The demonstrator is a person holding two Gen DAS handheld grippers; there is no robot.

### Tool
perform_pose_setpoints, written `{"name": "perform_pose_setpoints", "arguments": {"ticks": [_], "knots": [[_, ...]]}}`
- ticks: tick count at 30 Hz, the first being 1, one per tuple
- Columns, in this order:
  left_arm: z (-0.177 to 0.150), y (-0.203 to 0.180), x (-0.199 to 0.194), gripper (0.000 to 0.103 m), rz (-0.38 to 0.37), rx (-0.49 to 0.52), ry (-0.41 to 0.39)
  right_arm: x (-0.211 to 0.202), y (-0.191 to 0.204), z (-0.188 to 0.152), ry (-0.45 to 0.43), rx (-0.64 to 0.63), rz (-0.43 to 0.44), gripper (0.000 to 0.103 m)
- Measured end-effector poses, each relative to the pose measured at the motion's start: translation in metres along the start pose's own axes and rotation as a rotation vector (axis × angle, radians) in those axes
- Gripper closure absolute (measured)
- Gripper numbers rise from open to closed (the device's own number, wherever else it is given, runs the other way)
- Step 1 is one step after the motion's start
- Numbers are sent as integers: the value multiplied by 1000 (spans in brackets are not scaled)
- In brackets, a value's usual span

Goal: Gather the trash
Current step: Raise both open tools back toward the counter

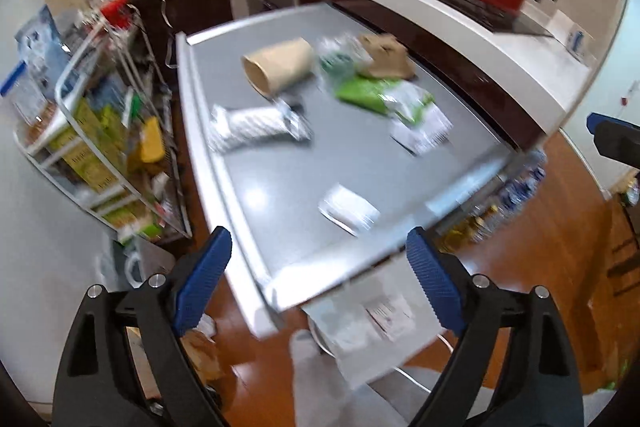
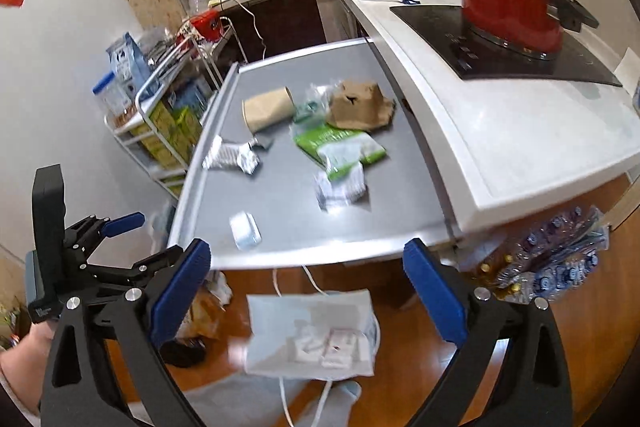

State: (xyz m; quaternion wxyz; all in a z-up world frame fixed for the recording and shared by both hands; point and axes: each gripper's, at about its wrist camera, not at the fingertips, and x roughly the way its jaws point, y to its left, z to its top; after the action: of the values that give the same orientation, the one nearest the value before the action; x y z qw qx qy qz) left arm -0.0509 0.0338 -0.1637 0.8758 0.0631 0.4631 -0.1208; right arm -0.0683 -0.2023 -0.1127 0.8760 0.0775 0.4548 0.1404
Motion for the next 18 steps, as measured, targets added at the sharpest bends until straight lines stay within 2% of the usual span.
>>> {"name": "perform_pose_setpoints", "arguments": {"ticks": [3, 10, 18], "knots": [[12, 15, 2, 13, 20, -8, -21, 11, 9, 13, -2, -10, 13, 8], [38, 42, 12, 13, 44, -7, -41, 37, 26, 50, -18, -57, -78, 8], [77, 68, 39, 13, 49, -19, -44, 87, 24, 97, 3, 6, -123, 8]]}}
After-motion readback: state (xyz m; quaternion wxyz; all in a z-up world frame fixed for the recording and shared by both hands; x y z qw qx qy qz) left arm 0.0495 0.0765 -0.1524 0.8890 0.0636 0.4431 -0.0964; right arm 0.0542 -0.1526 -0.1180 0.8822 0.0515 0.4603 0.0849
